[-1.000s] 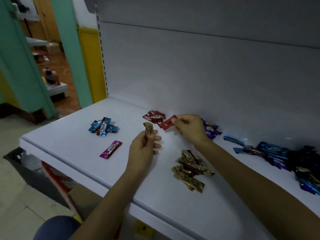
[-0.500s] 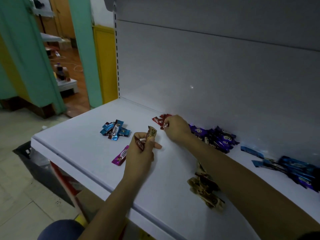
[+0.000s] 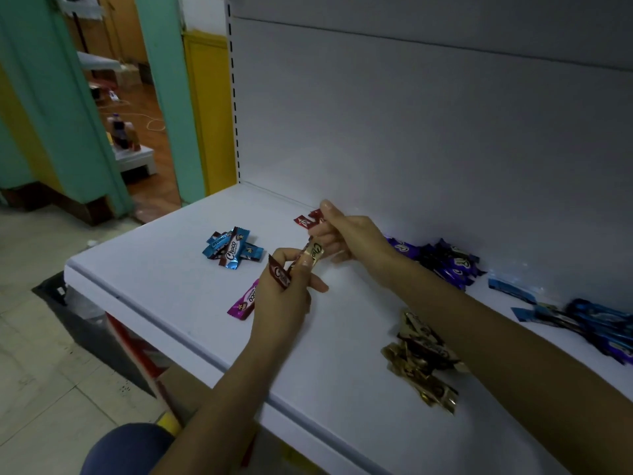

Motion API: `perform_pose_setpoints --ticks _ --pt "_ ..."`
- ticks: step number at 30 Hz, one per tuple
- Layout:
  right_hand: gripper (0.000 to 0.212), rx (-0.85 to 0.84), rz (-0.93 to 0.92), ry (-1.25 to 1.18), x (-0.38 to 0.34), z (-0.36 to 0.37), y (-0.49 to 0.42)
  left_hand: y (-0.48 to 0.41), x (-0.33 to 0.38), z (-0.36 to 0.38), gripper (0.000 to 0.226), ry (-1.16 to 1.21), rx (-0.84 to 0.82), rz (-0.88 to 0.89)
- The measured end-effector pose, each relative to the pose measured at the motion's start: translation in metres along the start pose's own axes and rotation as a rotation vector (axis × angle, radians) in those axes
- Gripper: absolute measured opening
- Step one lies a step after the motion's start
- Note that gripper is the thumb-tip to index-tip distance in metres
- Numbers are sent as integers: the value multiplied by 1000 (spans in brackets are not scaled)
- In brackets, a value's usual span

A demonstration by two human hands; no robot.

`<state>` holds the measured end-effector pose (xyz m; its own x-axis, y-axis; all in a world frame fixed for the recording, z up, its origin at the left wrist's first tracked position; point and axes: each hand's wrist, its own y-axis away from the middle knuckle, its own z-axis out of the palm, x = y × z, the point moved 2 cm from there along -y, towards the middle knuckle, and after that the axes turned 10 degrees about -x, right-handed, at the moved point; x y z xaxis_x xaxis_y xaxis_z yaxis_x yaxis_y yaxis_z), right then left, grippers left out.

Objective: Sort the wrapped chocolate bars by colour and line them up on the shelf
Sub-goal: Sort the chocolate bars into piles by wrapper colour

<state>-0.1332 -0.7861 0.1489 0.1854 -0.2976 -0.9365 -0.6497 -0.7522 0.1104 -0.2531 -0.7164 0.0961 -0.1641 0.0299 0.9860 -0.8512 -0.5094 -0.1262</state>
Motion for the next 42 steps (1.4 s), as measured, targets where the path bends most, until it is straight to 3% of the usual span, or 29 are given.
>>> perform_pose_setpoints --ticks 2,4,10,13,17,19,21,24,27,30,32,36,39,42 --pt "31 -160 -31 33 4 1 20 1 0 0 15 -32 -18 26" --pt "26 -185 -58 42 10 -3 34 3 2 1 16 -125 -61 45" --pt "18 -45 -61 42 23 -22 82 22 6 21 20 -394 -286 93" --pt "14 151 -134 3 37 -43 113 29 10 35 26 -454 -331 89" --pt "9 455 -284 510 71 -67 153 33 7 47 26 -549 -290 124" --pt "15 469 -352 773 86 -68 166 36 4 51 29 -584 -313 141" --pt "21 359 -389 894 95 -66 169 39 3 52 27 -624 -329 163" --pt "33 277 -342 837 91 -65 170 42 3 49 25 -637 -310 168" --pt "44 337 -343 785 79 -58 171 43 2 50 37 -662 -317 162" --pt "53 235 -288 581 60 -41 168 44 1 54 53 -817 -326 237" --pt "46 139 -197 419 52 -28 160 45 0 55 61 -904 -327 300" --pt "2 104 -229 299 45 -17 141 46 3 52 71 -888 -280 315" --pt "4 191 -238 150 39 -31 124 43 3 35 77 -967 -224 272" --pt "10 299 -198 179 30 -42 85 37 -1 23 59 -1134 -276 244"
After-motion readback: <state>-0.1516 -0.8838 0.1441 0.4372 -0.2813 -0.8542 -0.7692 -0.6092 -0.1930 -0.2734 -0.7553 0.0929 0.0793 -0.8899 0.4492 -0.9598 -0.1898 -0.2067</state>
